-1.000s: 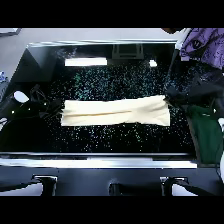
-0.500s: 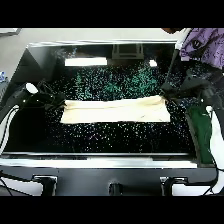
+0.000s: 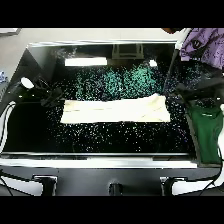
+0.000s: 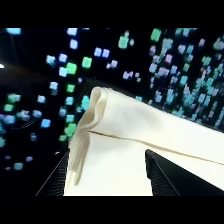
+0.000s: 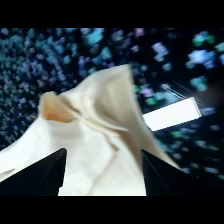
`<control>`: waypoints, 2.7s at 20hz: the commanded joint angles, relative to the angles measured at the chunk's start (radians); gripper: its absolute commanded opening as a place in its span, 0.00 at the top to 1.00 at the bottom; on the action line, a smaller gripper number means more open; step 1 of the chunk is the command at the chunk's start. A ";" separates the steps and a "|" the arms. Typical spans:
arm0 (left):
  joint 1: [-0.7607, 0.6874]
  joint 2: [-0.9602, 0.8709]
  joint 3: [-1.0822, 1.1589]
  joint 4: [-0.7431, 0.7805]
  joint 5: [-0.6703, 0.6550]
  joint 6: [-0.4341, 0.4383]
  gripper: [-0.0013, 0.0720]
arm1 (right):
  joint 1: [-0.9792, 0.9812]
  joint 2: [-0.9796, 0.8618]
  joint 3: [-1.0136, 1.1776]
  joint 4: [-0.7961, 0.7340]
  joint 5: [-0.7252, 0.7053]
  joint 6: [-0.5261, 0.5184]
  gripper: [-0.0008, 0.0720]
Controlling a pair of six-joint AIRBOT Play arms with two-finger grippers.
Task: Fold the clothes and pants, and hang the long-sleeved shirts on hangers.
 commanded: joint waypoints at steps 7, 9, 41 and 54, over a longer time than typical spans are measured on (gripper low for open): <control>0.014 0.094 0.041 0.087 -0.063 -0.027 0.25 | -0.115 -0.212 0.021 0.190 -0.239 -0.276 0.18; 0.014 0.094 0.041 0.090 -0.064 -0.028 0.24 | -0.092 -0.238 0.021 0.195 -0.225 -0.293 0.18; -0.914 -0.535 0.478 -0.687 0.427 -0.204 0.96 | 0.090 0.354 0.156 -0.261 -0.365 0.077 0.95; -0.613 -0.378 0.541 -0.314 -0.037 -0.269 0.96 | 0.125 0.357 0.156 -0.212 -0.305 0.166 0.95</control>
